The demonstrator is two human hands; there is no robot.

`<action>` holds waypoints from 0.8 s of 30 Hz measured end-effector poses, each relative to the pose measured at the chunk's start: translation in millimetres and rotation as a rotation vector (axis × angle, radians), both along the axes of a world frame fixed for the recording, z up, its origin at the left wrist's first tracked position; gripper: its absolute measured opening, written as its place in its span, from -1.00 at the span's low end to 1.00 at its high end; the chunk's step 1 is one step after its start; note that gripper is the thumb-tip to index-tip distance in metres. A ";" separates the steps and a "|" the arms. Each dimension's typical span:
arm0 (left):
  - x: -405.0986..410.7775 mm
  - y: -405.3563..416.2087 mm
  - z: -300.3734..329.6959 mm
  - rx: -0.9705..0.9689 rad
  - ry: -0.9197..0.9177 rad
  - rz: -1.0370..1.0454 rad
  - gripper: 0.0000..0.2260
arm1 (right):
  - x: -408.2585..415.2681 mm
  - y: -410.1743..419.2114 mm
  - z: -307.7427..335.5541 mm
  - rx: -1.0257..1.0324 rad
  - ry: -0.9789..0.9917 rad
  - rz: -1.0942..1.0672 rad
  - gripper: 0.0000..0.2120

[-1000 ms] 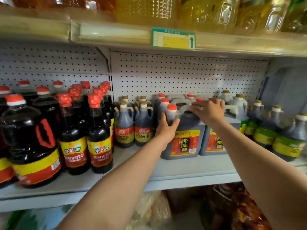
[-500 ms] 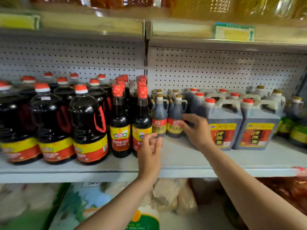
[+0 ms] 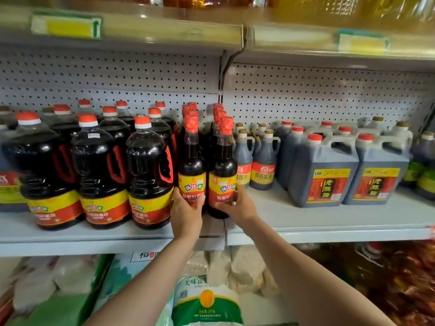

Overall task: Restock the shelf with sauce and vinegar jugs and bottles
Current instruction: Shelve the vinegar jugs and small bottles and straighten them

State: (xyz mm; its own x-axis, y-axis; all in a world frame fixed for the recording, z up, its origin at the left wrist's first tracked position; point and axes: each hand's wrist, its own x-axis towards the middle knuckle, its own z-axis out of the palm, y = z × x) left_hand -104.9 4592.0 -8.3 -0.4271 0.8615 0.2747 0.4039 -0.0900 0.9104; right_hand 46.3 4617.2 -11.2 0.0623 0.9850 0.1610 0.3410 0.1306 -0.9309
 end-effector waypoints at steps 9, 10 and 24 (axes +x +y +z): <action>2.5 6.0 -7.3 -0.046 0.057 0.057 -0.39 | -9.0 -1.7 -3.3 0.032 -0.159 -0.174 -0.31; 2.9 6.2 -7.9 -0.049 0.068 0.049 -0.37 | -9.7 -2.1 -4.0 0.032 -0.160 -0.179 -0.31; -9.7 -16.1 9.6 -0.161 0.053 -0.118 -0.37 | -14.2 -34.6 15.4 -0.057 -0.206 -0.204 -0.21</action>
